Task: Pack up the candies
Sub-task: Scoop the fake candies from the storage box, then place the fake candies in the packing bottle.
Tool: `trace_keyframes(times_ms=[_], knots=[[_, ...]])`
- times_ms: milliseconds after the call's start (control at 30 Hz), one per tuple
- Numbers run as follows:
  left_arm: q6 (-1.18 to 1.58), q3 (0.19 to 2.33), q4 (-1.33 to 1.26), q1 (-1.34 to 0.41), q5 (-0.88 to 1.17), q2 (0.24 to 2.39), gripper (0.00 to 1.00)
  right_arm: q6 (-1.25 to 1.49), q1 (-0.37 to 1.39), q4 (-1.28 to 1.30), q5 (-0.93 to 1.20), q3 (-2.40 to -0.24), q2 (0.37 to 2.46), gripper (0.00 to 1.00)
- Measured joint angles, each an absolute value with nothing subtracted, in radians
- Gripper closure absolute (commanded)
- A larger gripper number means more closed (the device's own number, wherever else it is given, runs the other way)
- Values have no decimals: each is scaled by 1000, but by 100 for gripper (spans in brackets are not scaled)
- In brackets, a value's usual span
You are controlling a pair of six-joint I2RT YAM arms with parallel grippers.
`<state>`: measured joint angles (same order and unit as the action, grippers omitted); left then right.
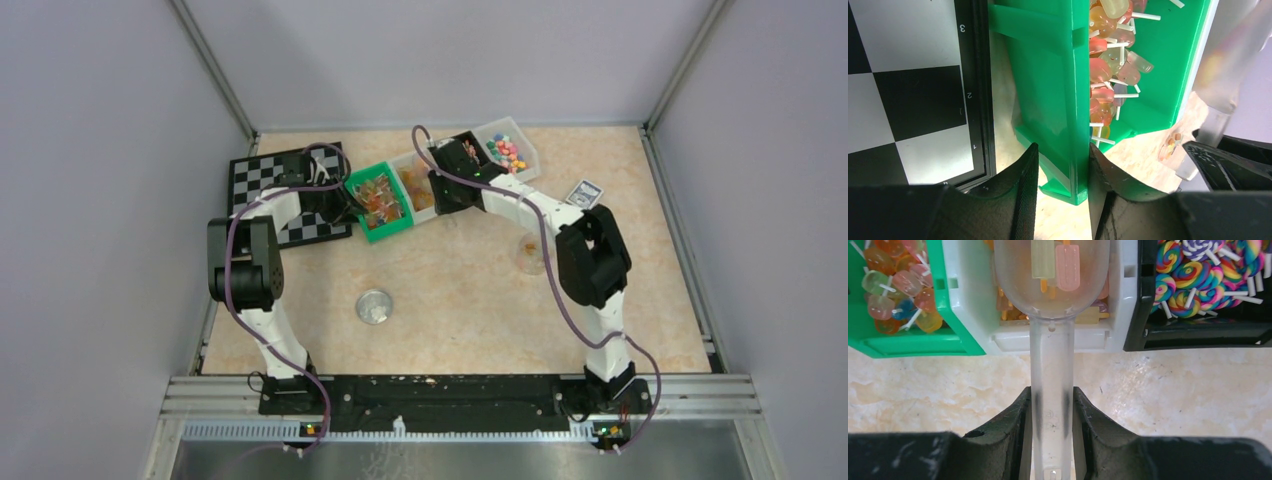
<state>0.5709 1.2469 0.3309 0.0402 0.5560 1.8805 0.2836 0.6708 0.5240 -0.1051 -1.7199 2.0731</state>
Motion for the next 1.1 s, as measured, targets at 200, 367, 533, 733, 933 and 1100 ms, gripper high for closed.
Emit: trace_keyframes(times_ms=[200, 367, 533, 733, 933, 1100], knots=[[570, 1247, 331, 40, 556, 1880, 59, 279, 671, 519, -109, -1716, 2015, 100], [569, 1247, 332, 40, 556, 1880, 59, 270, 671, 527, -121, -1694, 1945, 100], [569, 1247, 332, 39, 556, 1880, 59, 265, 671, 533, -139, -1595, 1812, 100], [569, 1247, 332, 39, 557, 1880, 59, 265, 671, 579, -174, -1452, 1636, 100], [569, 1247, 331, 39, 557, 1880, 59, 274, 671, 643, -213, -1336, 1454, 100], [568, 1247, 331, 40, 557, 1880, 59, 316, 671, 712, -227, -1227, 1296, 100]])
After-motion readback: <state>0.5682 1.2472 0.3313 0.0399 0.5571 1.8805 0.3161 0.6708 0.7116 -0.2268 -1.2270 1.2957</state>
